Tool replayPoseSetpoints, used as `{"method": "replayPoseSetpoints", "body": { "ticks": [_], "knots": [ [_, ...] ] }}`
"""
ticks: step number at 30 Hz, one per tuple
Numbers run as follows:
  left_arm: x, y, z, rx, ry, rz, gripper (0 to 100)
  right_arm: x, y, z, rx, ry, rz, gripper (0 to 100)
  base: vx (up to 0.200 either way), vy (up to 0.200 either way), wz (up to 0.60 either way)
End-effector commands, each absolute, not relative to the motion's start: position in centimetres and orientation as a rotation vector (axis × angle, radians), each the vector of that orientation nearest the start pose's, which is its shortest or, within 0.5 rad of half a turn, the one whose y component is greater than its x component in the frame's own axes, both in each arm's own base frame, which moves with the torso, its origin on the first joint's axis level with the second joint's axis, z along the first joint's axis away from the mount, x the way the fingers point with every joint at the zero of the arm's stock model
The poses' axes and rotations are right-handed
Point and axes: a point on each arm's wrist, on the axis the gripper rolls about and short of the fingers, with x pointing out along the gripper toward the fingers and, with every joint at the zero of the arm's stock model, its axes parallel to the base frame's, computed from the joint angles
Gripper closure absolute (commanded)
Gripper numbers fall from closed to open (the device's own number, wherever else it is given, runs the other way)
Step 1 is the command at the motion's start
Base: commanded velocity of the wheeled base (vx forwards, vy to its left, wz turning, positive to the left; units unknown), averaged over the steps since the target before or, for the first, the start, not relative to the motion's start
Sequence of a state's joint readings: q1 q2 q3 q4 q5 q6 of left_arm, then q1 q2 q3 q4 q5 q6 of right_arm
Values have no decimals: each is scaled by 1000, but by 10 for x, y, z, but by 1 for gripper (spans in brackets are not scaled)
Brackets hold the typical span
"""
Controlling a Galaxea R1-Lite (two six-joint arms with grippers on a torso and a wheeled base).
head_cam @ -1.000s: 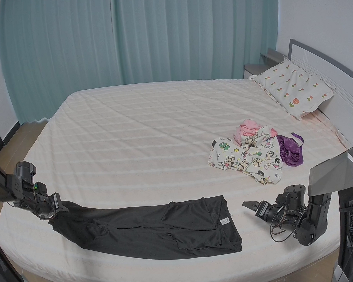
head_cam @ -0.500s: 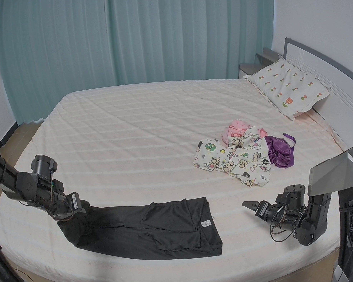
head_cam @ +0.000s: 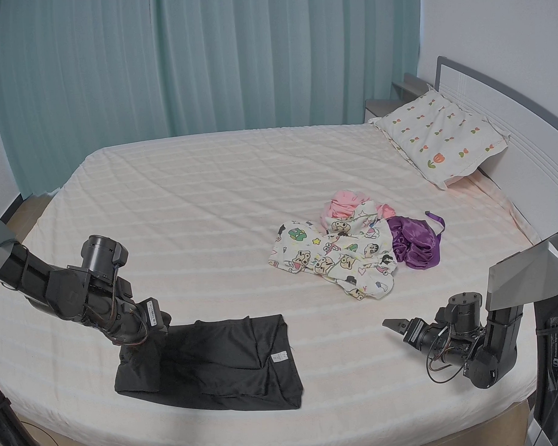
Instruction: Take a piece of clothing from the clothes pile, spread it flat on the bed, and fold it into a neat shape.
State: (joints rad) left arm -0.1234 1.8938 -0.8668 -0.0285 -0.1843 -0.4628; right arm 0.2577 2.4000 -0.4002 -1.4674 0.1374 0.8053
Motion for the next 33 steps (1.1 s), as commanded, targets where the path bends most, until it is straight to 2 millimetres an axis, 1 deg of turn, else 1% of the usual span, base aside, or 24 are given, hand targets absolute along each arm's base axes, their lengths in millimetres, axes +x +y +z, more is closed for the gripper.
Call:
{"method": "replayPoseSetpoints", "body": {
  "ticks": [1, 2, 4, 8, 9, 12, 13, 16, 17, 20, 21, 22, 24, 26, 27, 29, 33],
  "knots": [
    [309, -53, 85, -456, 1059, -61, 100, 294, 81, -41, 743, 662, 148, 0, 0, -200, 0],
    [312, -60, 86, -475, 1057, -64, 100, 294, 81, -41, 743, 662, 148, 0, 0, -200, 0],
    [312, -64, 85, -476, 1063, -72, 100, 294, 81, -41, 743, 662, 148, 0, 0, 0, 0],
    [317, -75, 73, -462, 1096, -86, 100, 294, 81, -41, 743, 663, 147, 0, 0, 0, 0],
    [319, -81, 70, -470, 1106, -84, 100, 294, 81, -41, 743, 663, 147, 0, 0, 0, 0],
    [323, -90, 66, -480, 1115, -86, 100, 294, 81, -41, 743, 663, 147, 0, 0, 0, 0],
    [323, -90, 66, -480, 1115, -86, 100, 294, 81, -41, 743, 663, 147, 0, 0, 0, 0],
    [334, -102, 58, -454, 1113, -73, 100, 294, 81, -41, 743, 663, 147, 0, 0, 0, 0],
    [334, -102, 58, -454, 1113, -73, 100, 294, 81, -41, 743, 663, 147, 0, 0, 0, 0],
    [336, -120, 42, -403, 1139, -67, 100, 295, 81, -41, 743, 662, 148, 0, 0, 0, 0],
    [336, -120, 42, -403, 1139, -67, 100, 295, 81, -41, 743, 662, 148, 0, 0, 0, 0],
    [337, -124, 38, -392, 1145, -67, 100, 295, 81, -41, 743, 662, 148, 0, 0, 0, 0],
    [341, -132, 36, -413, 1142, -61, 100, 295, 81, -41, 743, 663, 147, 0, 0, 0, 0],
    [340, -140, 38, -435, 1146, -72, 100, 295, 81, -41, 743, 663, 147, 0, 0, 0, 0],
    [339, -141, 38, -435, 1148, -77, 0, 295, 81, -41, 743, 663, 147, 0, 0, 0, 0],
    [339, -148, 35, -422, 1151, -86, 0, 295, 81, -43, 742, 666, 146, 0, 0, 0, 0],
    [343, -150, 31, -437, 1154, -72, 0, 295, 81, -43, 742, 667, 147, 0, 0, 0, 0]
  ]
}}
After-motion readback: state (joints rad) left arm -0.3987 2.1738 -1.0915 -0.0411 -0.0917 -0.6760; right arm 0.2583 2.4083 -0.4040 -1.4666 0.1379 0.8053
